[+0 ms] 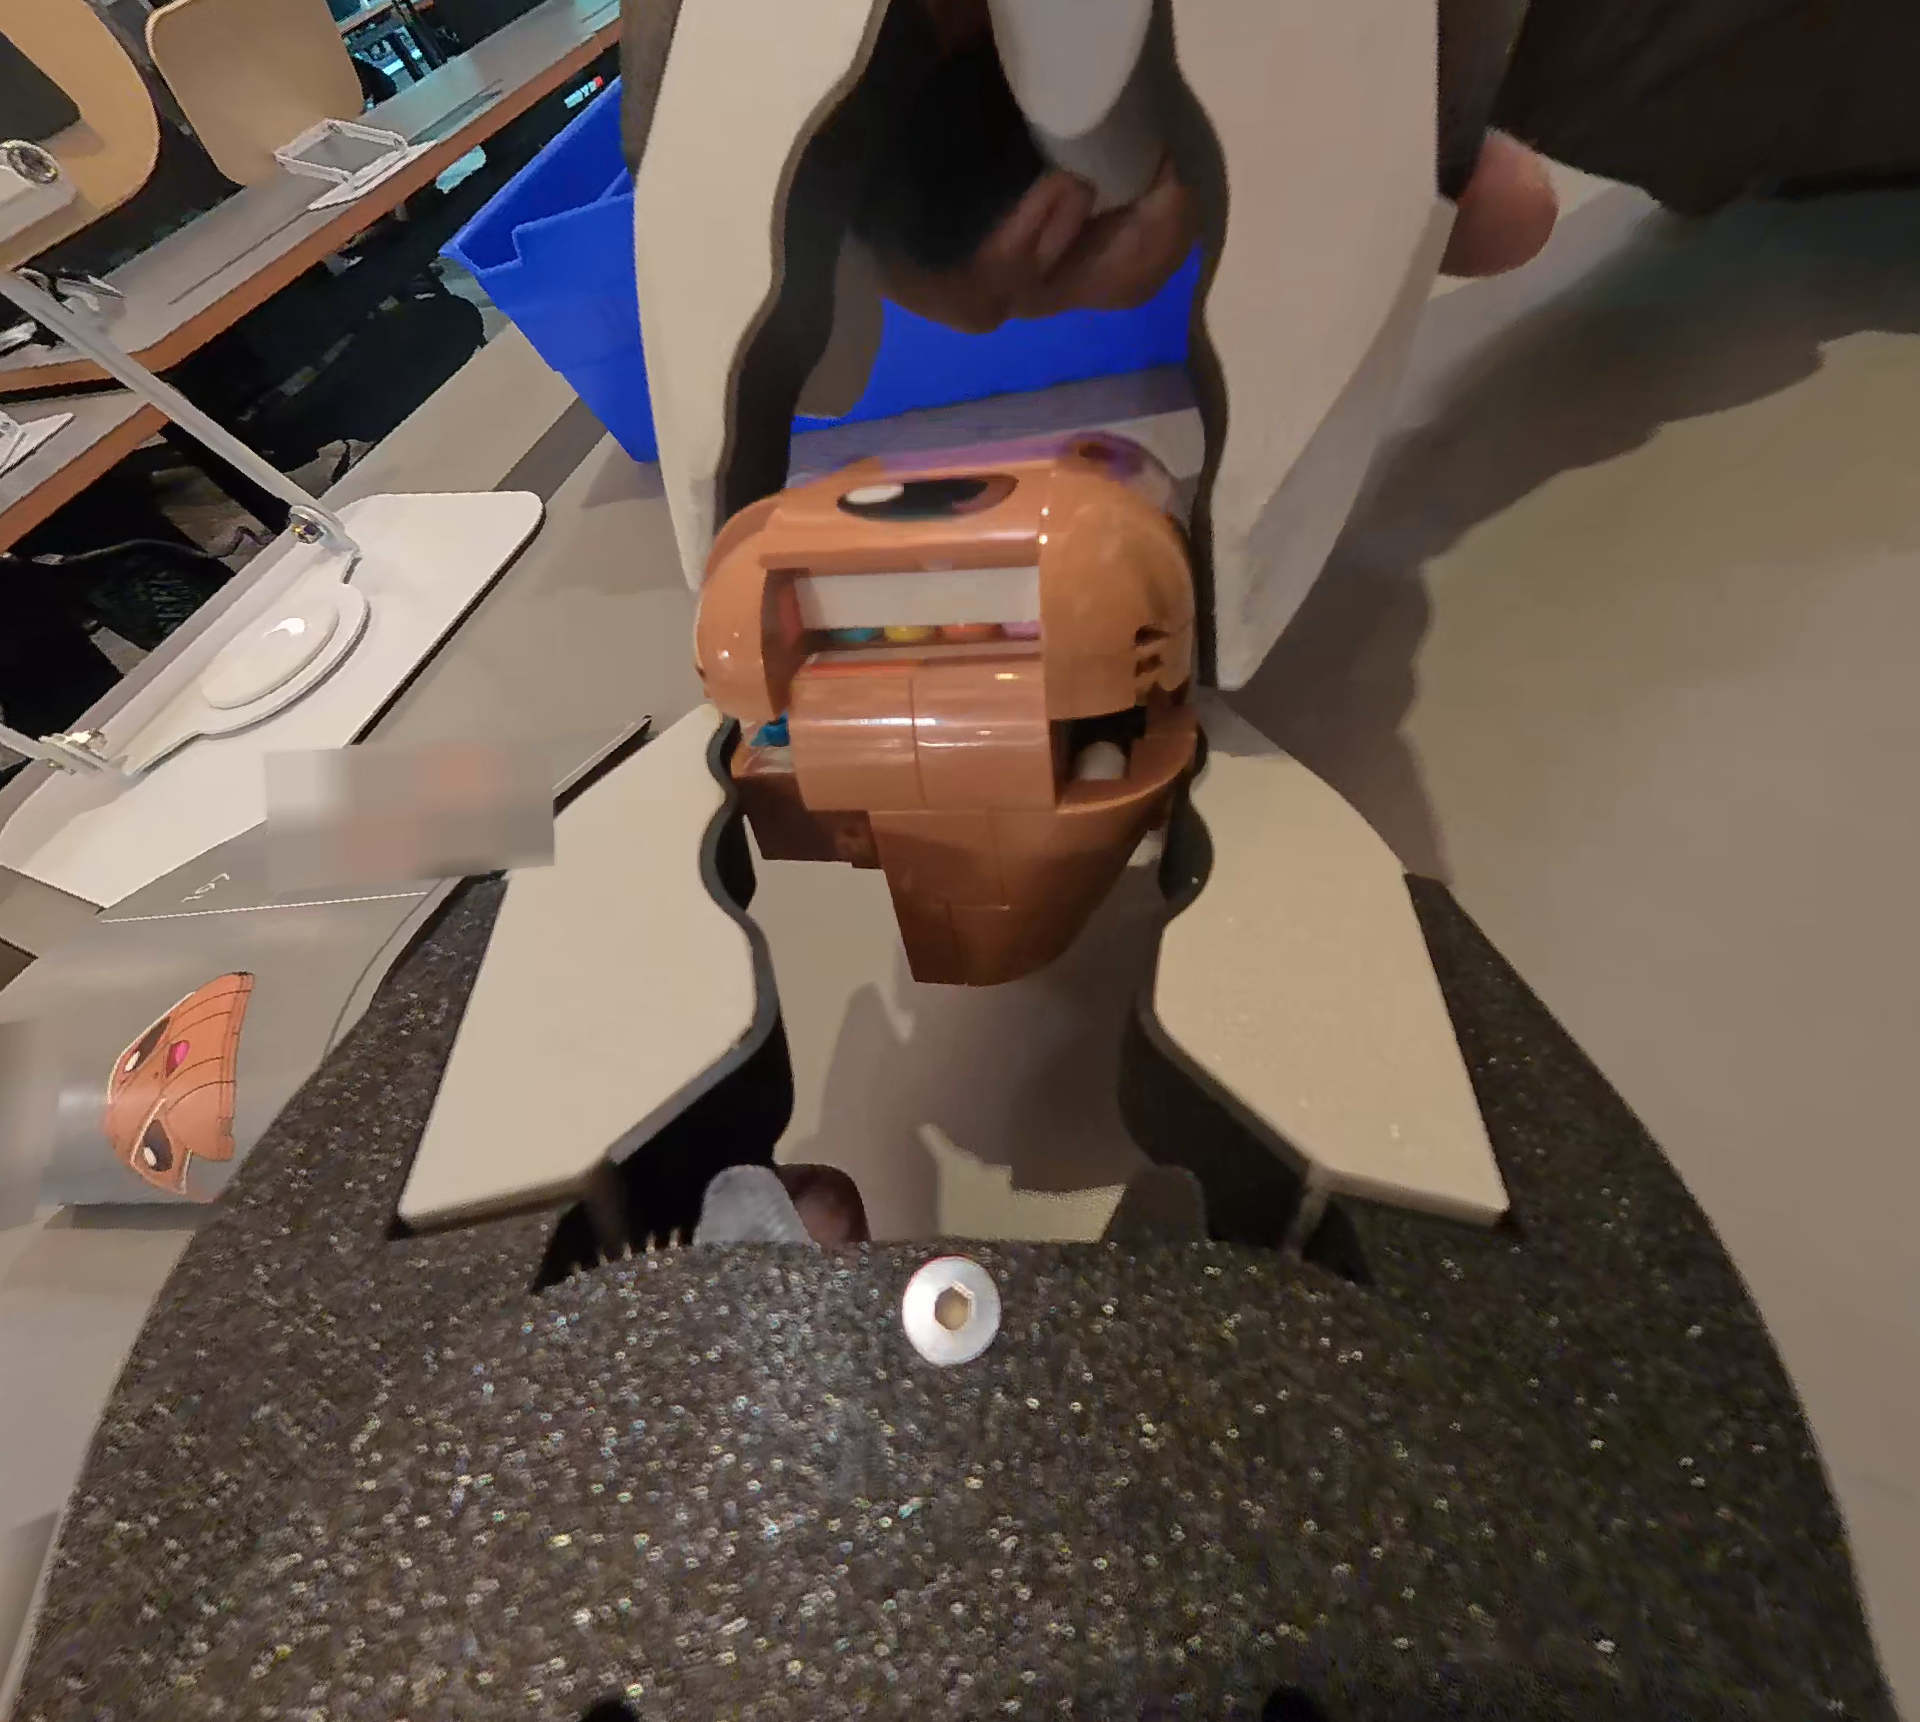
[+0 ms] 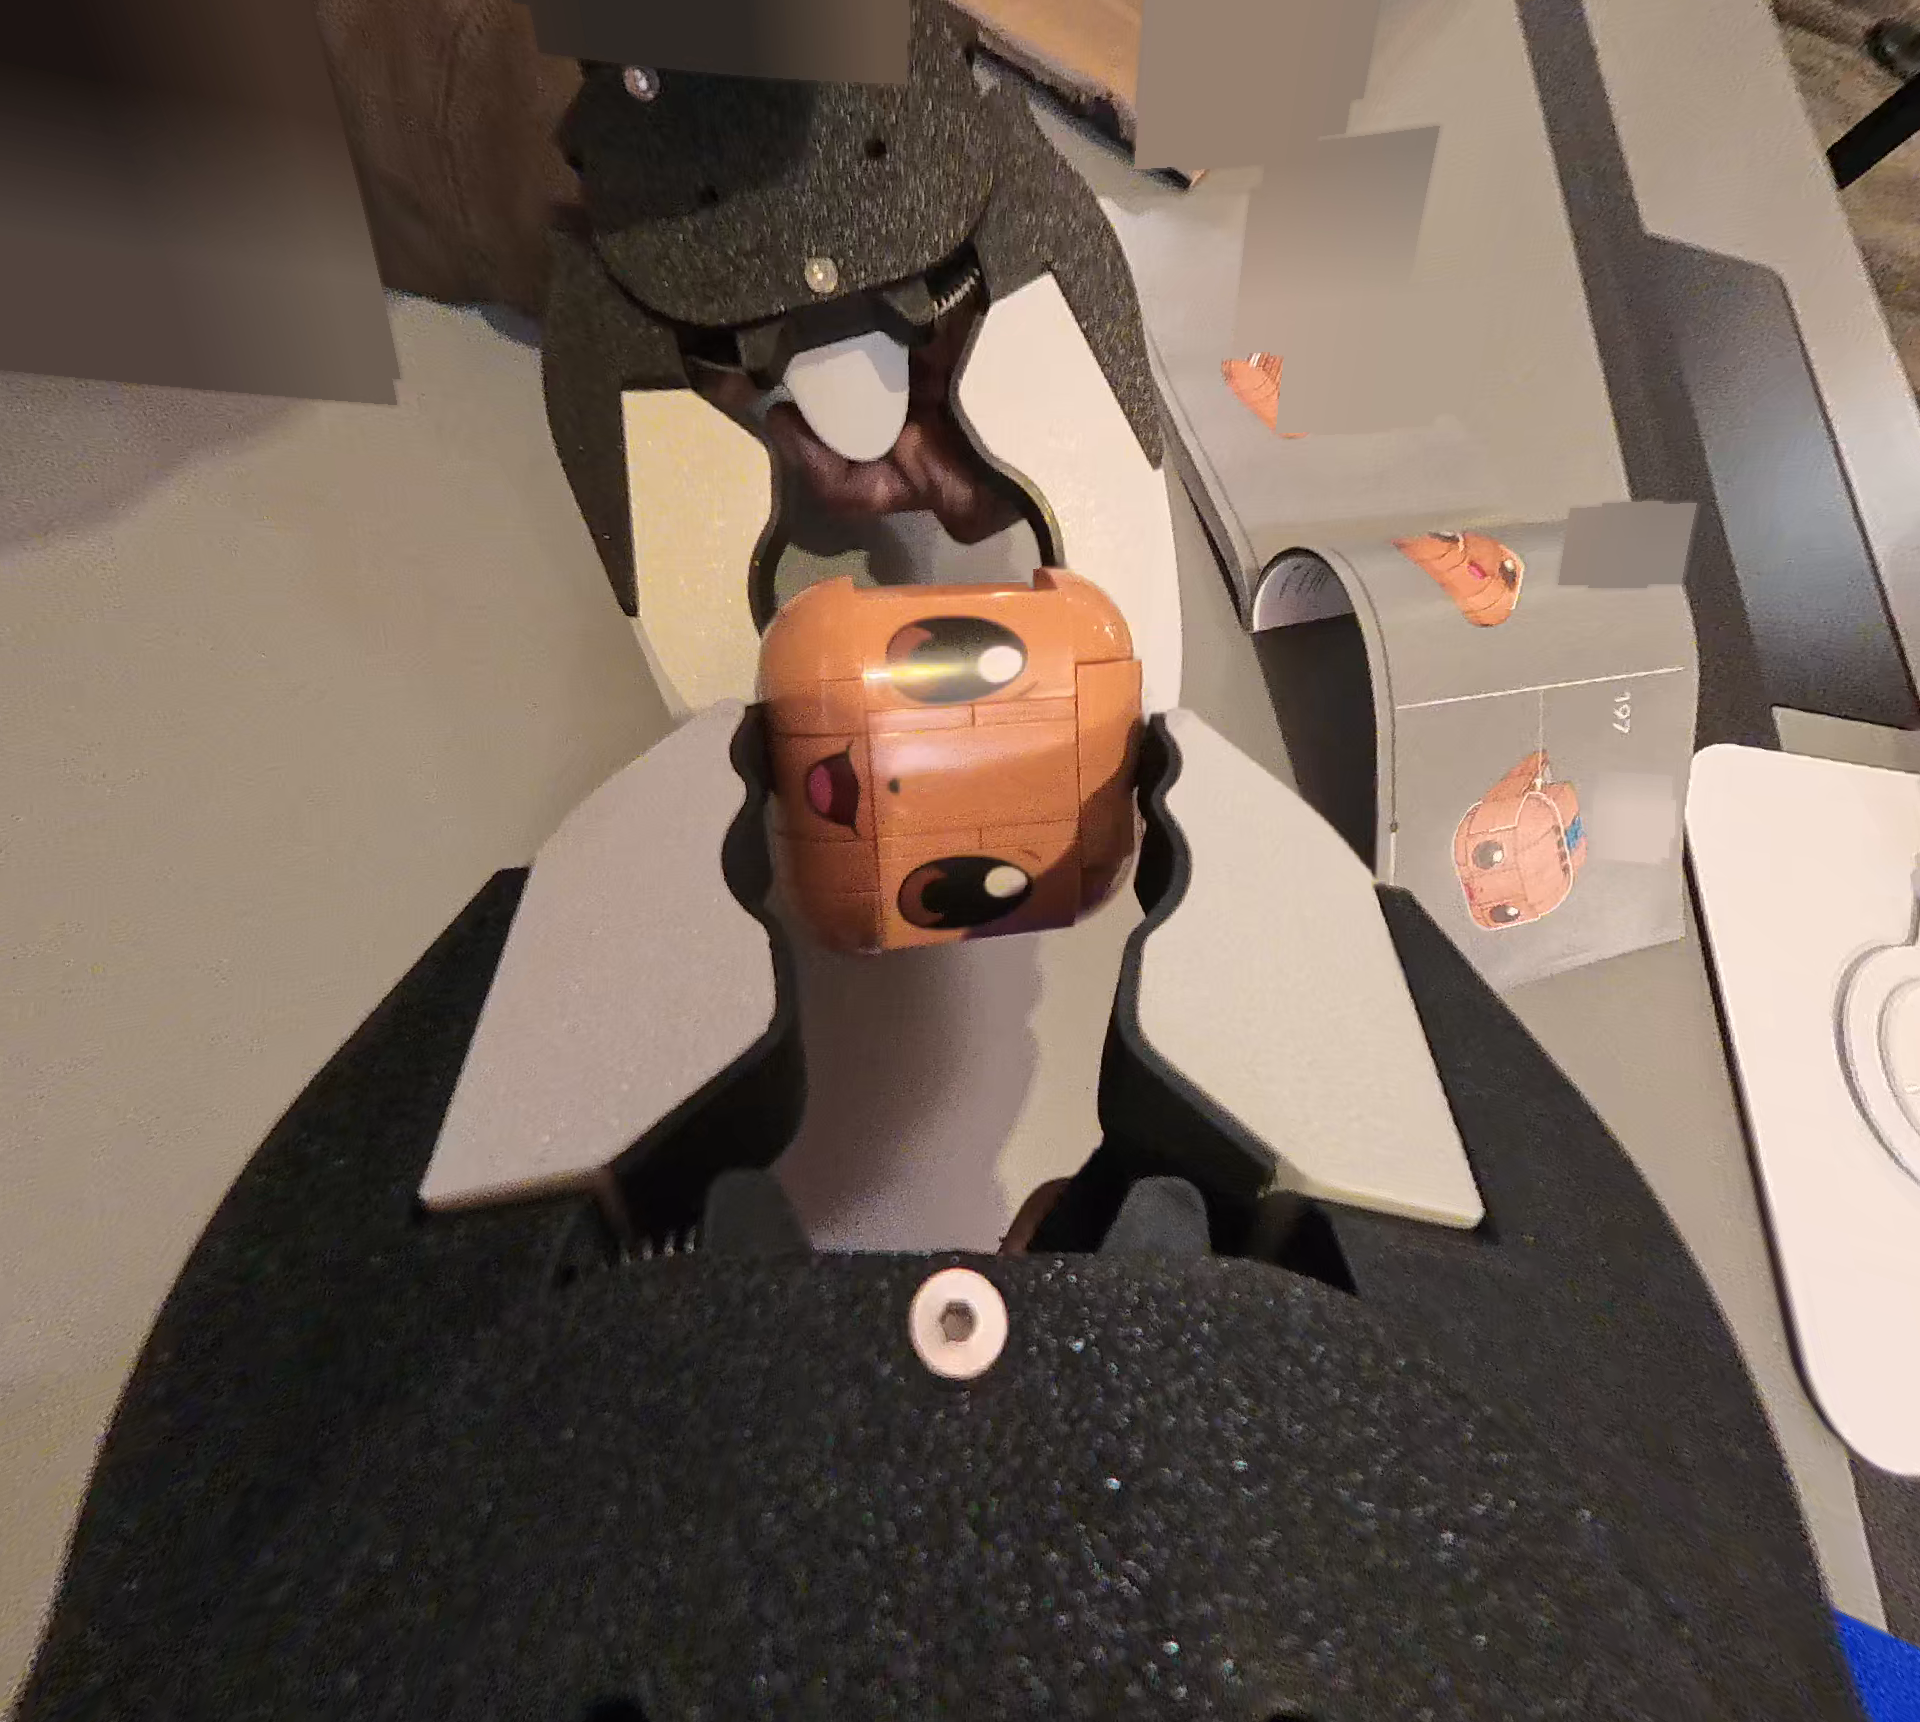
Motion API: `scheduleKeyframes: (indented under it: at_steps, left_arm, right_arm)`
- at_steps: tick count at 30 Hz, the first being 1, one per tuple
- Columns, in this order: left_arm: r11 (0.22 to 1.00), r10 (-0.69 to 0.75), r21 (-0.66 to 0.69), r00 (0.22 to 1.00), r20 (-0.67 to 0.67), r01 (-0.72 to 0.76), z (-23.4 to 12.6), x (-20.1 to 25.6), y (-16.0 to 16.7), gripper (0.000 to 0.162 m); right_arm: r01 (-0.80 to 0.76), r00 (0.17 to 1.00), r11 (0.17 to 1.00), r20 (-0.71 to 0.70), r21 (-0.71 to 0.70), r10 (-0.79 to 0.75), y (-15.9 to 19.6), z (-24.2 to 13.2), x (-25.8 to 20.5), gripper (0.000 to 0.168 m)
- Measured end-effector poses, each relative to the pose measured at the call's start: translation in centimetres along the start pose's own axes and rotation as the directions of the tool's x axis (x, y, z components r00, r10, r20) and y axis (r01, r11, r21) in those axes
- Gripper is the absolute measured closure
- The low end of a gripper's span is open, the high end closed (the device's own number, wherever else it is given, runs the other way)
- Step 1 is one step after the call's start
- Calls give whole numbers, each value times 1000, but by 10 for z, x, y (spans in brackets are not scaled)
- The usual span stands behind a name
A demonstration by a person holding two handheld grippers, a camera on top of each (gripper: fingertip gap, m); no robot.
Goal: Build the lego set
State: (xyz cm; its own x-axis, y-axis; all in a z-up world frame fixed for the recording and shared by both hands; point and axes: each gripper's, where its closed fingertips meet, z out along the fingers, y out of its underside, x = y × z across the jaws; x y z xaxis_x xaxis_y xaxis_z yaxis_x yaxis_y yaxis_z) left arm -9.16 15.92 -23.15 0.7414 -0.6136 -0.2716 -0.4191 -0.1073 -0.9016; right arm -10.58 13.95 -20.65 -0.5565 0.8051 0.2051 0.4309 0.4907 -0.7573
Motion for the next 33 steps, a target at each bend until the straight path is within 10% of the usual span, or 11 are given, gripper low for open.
scheduleKeyframes:
  at_steps: [33]
  left_arm:
    - [999,12,-31,999,-39,-14,4,9,5,84]
  right_arm:
    - [68,998,988,0,-138,-68,6,-2,-7,100]
